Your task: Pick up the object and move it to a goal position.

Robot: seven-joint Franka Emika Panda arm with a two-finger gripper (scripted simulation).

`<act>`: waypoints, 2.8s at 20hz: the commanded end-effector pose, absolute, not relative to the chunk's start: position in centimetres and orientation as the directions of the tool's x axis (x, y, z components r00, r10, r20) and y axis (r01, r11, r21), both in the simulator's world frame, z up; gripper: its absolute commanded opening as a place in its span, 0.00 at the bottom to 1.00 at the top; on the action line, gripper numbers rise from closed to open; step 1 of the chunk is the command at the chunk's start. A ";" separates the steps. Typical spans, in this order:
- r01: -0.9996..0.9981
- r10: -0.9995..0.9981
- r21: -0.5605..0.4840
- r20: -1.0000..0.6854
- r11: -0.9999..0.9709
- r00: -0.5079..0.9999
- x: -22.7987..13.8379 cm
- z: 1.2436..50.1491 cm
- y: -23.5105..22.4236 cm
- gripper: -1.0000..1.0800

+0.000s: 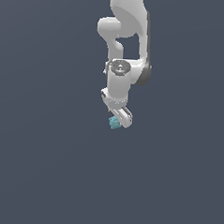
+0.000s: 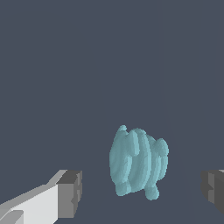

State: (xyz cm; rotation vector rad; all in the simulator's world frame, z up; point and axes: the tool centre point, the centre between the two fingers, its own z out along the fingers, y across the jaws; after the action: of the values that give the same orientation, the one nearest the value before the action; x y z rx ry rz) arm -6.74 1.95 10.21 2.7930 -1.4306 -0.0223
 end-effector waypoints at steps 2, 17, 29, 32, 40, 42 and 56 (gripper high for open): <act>-0.856 -0.856 0.006 -0.007 -0.518 0.518 -7.2 10.0 2.0 0.96; -0.916 -0.916 0.000 0.000 -0.401 0.401 -8.0 9.6 2.2 0.96; -0.918 -0.918 0.000 0.000 -0.398 0.398 -8.1 5.6 2.2 0.96; -0.918 -0.918 0.000 0.000 -0.397 0.397 -8.1 4.8 2.2 0.96; -0.918 -0.918 0.000 0.000 -0.397 0.397 -8.1 4.5 2.2 0.00; -0.918 -0.918 0.000 0.000 -0.397 0.397 -8.1 4.5 2.2 0.00; -0.918 -0.918 -0.001 0.001 -0.396 0.396 -7.5 7.5 2.9 0.00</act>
State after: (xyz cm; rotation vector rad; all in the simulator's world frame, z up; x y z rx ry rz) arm -7.63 2.68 6.77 2.6250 -1.7266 0.0010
